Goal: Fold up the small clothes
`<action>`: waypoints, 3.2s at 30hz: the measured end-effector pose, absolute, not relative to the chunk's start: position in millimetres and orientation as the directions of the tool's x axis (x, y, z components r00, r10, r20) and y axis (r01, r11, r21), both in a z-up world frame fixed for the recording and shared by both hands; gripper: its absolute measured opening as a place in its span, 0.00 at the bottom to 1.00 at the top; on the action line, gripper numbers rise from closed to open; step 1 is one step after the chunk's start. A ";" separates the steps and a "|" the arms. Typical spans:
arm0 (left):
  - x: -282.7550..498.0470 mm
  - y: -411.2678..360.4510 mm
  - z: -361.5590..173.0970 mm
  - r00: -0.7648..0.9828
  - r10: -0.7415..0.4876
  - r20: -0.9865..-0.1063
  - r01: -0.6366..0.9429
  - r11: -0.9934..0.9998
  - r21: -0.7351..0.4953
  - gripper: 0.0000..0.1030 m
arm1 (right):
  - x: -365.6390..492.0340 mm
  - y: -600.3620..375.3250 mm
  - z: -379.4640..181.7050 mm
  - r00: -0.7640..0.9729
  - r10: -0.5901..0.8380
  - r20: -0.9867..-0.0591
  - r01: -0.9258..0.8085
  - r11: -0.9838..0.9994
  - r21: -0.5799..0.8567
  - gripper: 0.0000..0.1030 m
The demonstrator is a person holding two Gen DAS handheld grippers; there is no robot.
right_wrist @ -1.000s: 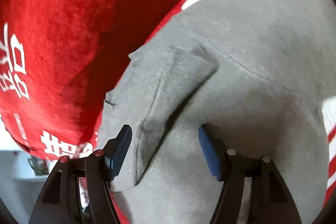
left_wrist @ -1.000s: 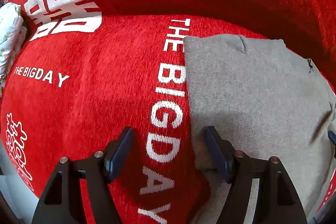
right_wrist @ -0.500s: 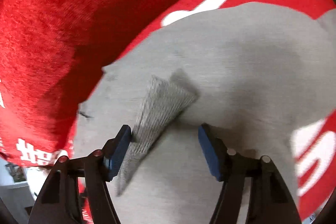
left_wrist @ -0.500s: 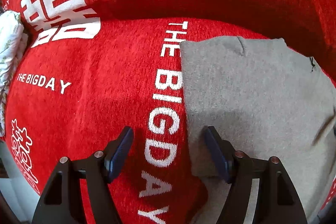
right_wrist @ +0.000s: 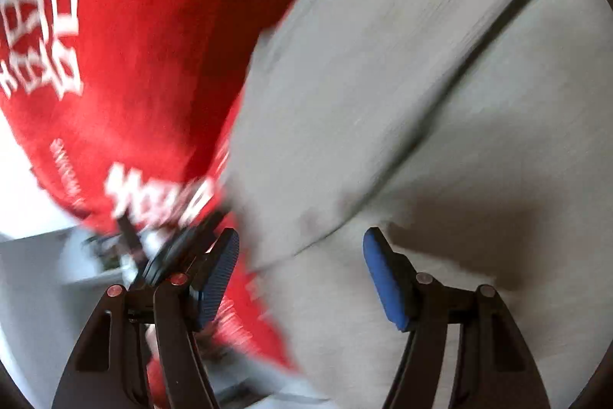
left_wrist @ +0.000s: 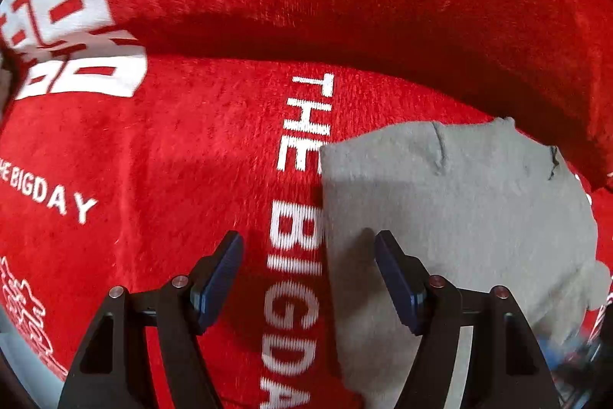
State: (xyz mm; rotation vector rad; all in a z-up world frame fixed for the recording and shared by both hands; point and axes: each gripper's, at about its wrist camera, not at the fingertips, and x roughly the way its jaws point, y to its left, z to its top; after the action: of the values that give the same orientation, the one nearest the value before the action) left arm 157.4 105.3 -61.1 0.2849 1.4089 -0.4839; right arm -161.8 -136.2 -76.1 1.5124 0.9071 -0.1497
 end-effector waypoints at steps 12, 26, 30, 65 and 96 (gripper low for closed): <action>162.8 97.4 -61.0 0.054 -0.204 -0.977 0.582 0.802 -0.135 0.15 | -83.0 -61.0 -120.3 0.718 0.511 -0.472 0.576 -0.055 0.816 0.06; 128.7 109.9 -41.1 0.149 -0.188 -0.971 0.590 0.805 -0.066 0.15 | -149.1 -122.3 -71.9 0.584 0.340 -0.738 0.690 0.271 0.671 0.62; 112.2 103.8 -43.3 0.135 -0.180 -0.975 0.611 0.789 -0.061 0.15 | -205.9 -186.4 -58.6 0.543 0.132 -0.829 0.803 0.208 0.559 0.62; -12.0 63.1 -14.7 0.149 -0.101 -0.984 0.735 0.677 0.042 0.99 | -302.5 -163.4 -52.6 0.522 0.177 -0.834 0.820 0.167 0.548 0.78; -105.0 -122.8 -38.3 0.022 -0.139 -0.990 0.775 0.628 -0.071 0.99 | -518.5 -382.1 -93.0 0.705 -0.164 -0.691 0.618 -0.336 0.711 0.84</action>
State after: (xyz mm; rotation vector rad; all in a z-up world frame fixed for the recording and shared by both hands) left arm -105.0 -122.8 -38.3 0.5886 1.3754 -0.7750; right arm -518.5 -382.1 -93.0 1.7418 0.3642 -0.8315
